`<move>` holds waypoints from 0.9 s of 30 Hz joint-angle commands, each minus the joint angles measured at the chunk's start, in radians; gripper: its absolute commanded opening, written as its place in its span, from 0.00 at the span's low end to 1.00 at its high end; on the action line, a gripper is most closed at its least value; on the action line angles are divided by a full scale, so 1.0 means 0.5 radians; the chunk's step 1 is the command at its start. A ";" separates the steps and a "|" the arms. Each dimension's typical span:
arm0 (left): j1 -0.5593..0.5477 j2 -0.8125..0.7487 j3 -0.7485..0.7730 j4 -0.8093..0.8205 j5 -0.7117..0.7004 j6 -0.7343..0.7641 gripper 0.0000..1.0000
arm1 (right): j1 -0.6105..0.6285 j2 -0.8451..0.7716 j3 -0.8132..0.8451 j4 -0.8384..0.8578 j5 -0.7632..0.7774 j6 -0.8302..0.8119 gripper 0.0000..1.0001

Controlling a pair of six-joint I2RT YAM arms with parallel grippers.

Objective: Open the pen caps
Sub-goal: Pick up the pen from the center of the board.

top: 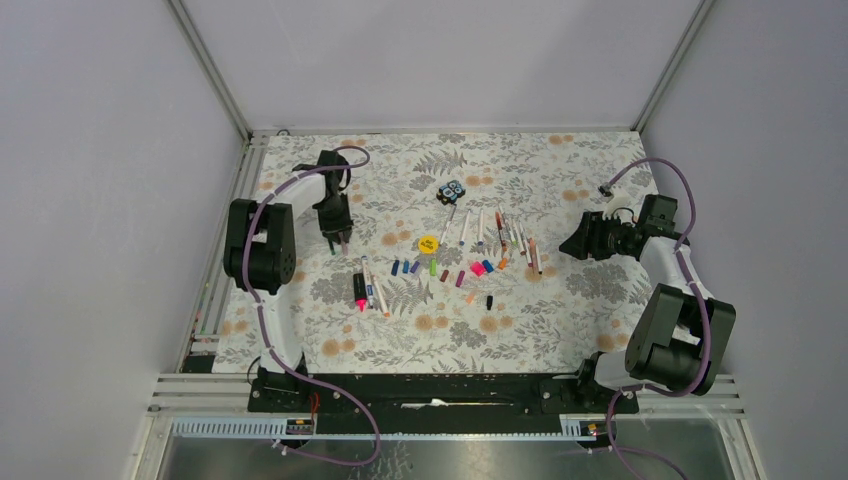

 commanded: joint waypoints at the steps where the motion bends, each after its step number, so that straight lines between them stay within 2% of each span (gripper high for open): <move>1: -0.039 0.086 0.033 -0.030 -0.061 0.011 0.27 | -0.020 -0.068 0.051 -0.007 -0.079 -0.029 0.58; 6: -0.052 0.106 0.038 -0.021 -0.065 0.015 0.23 | -0.026 -0.077 0.048 -0.008 -0.085 -0.029 0.58; 10: -0.051 0.060 0.032 0.020 -0.040 0.031 0.07 | -0.032 -0.092 0.046 -0.007 -0.099 -0.030 0.58; 12: -0.051 0.010 0.031 0.053 -0.036 0.031 0.02 | -0.035 -0.109 0.041 -0.006 -0.113 -0.035 0.58; 17: -0.051 -0.194 0.001 0.196 0.024 0.023 0.00 | -0.039 -0.180 0.014 -0.005 -0.215 -0.066 0.59; 21: -0.047 -0.459 -0.120 0.408 0.236 0.009 0.00 | -0.039 -0.255 -0.020 -0.004 -0.356 -0.123 0.62; 24: -0.049 -0.667 -0.259 0.605 0.426 -0.015 0.00 | -0.038 -0.337 -0.061 0.004 -0.468 -0.169 0.67; 27: -0.049 -0.901 -0.462 0.871 0.705 -0.074 0.00 | -0.036 -0.433 -0.107 0.017 -0.622 -0.198 0.80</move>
